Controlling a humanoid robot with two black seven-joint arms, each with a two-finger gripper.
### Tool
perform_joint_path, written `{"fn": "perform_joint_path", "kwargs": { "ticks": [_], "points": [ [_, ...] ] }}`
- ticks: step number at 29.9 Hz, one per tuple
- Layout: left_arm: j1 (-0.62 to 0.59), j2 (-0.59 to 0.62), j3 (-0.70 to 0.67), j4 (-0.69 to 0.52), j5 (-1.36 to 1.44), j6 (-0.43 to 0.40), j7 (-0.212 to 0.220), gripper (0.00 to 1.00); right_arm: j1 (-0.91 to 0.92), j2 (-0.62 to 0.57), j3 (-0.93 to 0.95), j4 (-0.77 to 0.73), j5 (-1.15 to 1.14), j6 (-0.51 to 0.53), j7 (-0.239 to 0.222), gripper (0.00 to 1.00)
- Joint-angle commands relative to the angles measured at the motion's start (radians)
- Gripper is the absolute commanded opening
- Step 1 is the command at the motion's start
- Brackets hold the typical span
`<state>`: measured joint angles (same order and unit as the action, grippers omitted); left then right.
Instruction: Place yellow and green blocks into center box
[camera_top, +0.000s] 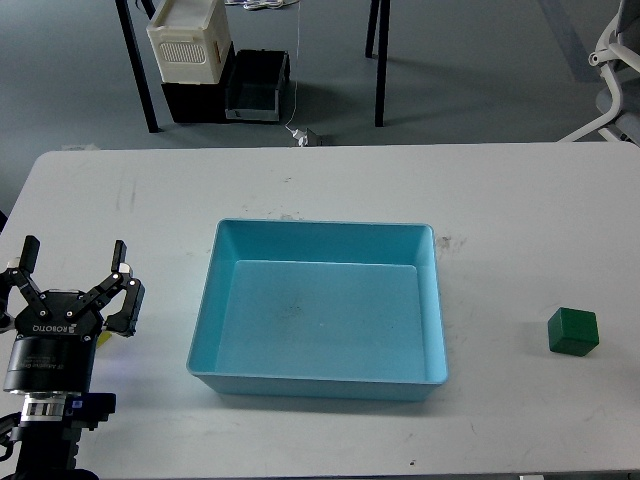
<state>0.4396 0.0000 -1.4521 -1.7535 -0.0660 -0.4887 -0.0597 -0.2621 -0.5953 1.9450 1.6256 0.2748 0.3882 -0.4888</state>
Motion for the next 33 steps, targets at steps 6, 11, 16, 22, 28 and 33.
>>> {"fn": "perform_joint_path", "kwargs": {
  "ticks": [6, 11, 16, 22, 28, 33],
  "points": [
    [-0.016, 0.000, 0.001, -0.003, 0.000, 0.000, -0.002, 1.00, 0.059, -0.287, -0.139, 0.003, -0.078, -0.032, 0.000, 1.00],
    [-0.016, 0.000, 0.001, -0.003, 0.000, 0.000, -0.002, 1.00, 0.211, -0.342, -0.326, 0.008, -0.107, -0.127, 0.000, 1.00],
    [-0.016, 0.000, 0.001, -0.003, -0.001, 0.000, -0.002, 1.00, 0.360, -0.425, -0.492, 0.014, -0.299, -0.183, 0.000, 1.00],
    [-0.018, 0.000, 0.001, -0.003, -0.001, 0.000, -0.003, 1.00, 0.582, -0.599, -0.776, 0.016, -0.463, -0.181, 0.000, 1.00],
    [-0.019, 0.000, 0.002, -0.003, -0.001, 0.000, -0.003, 1.00, 0.790, -0.653, -1.061, 0.039, -0.663, -0.157, 0.000, 1.00],
    [-0.021, 0.000, 0.001, -0.001, -0.001, 0.000, -0.003, 1.00, 0.906, -0.652, -1.239, 0.066, -0.721, 0.004, 0.000, 1.00]
  ]
}}
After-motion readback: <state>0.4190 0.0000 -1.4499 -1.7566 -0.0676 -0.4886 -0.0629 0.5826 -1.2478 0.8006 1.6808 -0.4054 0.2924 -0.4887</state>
